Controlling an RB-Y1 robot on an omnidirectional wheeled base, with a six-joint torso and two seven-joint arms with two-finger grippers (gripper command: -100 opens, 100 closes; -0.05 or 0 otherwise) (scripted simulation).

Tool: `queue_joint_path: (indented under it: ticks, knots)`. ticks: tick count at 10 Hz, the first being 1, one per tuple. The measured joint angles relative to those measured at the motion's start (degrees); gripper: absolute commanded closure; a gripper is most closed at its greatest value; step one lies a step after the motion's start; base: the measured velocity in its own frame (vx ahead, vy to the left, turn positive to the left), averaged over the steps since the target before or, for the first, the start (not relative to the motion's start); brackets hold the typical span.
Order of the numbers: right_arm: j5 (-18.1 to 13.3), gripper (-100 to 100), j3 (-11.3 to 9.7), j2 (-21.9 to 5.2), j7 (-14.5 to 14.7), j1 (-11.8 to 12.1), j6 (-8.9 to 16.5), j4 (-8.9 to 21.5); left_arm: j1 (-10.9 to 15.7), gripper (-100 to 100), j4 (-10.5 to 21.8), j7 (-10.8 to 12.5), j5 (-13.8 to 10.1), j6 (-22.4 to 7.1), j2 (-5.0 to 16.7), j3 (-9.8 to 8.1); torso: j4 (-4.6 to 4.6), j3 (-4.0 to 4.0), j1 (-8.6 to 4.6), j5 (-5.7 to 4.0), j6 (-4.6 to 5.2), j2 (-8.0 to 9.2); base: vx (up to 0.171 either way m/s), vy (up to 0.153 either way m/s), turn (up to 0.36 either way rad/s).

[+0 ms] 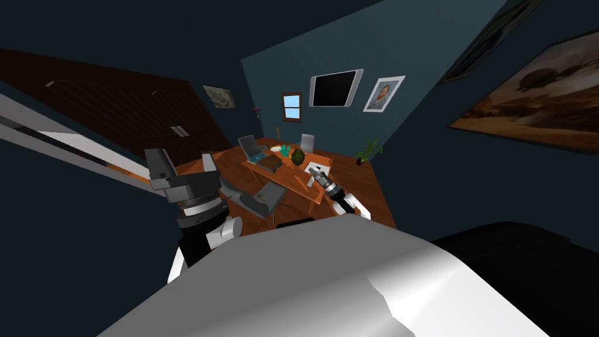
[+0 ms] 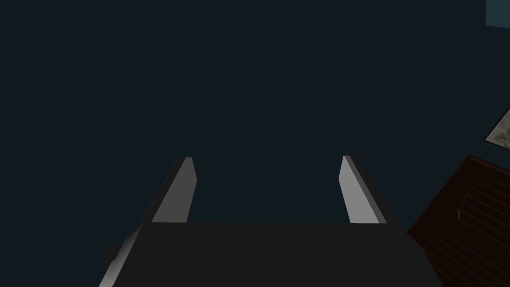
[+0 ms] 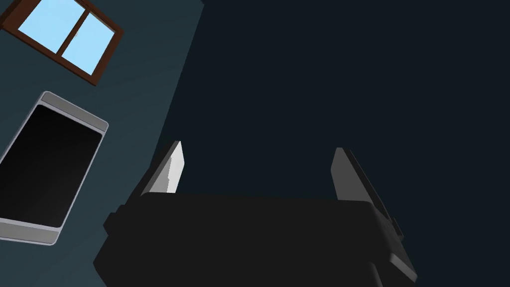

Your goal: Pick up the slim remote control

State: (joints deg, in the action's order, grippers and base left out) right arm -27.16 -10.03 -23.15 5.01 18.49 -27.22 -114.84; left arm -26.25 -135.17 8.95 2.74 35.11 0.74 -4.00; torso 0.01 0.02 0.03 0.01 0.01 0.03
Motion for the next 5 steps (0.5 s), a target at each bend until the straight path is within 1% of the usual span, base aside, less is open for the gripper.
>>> queue_joint_path:
  ticks: [1, 2, 3, 4, 5]
  knots:
    - [-1.58, -100, -0.24, -1.01, 0.18, -0.68, -0.13, 1.06, -0.01, 0, 0.0, 0.0, 0.0, 0.0, 0.0, -0.01, 0.0, 0.0, -0.02, 0.0, 0.04, -0.01, -0.003, 0.016, 0.316]
    - [-3.49, -100, -1.18, -2.17, 0.73, -1.49, -0.35, 2.76, 0.0, 0, 0.0, 0.0, 0.0, 0.0, 0.0, 0.0, 0.0, -0.01, 0.0, 0.0, -0.01, -0.02, -0.001, 0.009, 0.205]
    - [-5.27, -100, -1.6, -2.87, 1.13, -1.95, -0.63, 4.08, -0.01, 0, 0.0, 0.0, 0.0, 0.0, 0.0, -0.01, 0.0, -0.01, -0.02, 0.0, 0.04, -0.02, -0.001, 0.014, 0.315]
    - [-7.06, -100, -2.19, -4.4, 1.59, -2.4, -1.12, 5.89, 0.0, 0, 0.0, 0.0, 0.0, 0.0, 0.0, 0.0, 0.0, -0.01, -0.02, 0.0, 0.0, -0.02, 0.002, 0.006, 0.131]
    - [-8.83, -100, -2.51, -5.25, 1.9, -2.58, -1.43, 6.88, -0.01, 0, 0.0, 0.0, 0.0, 0.0, 0.0, -0.01, 0.0, -0.01, -0.04, 0.0, 0.06, -0.02, 0.001, 0.016, 0.291]
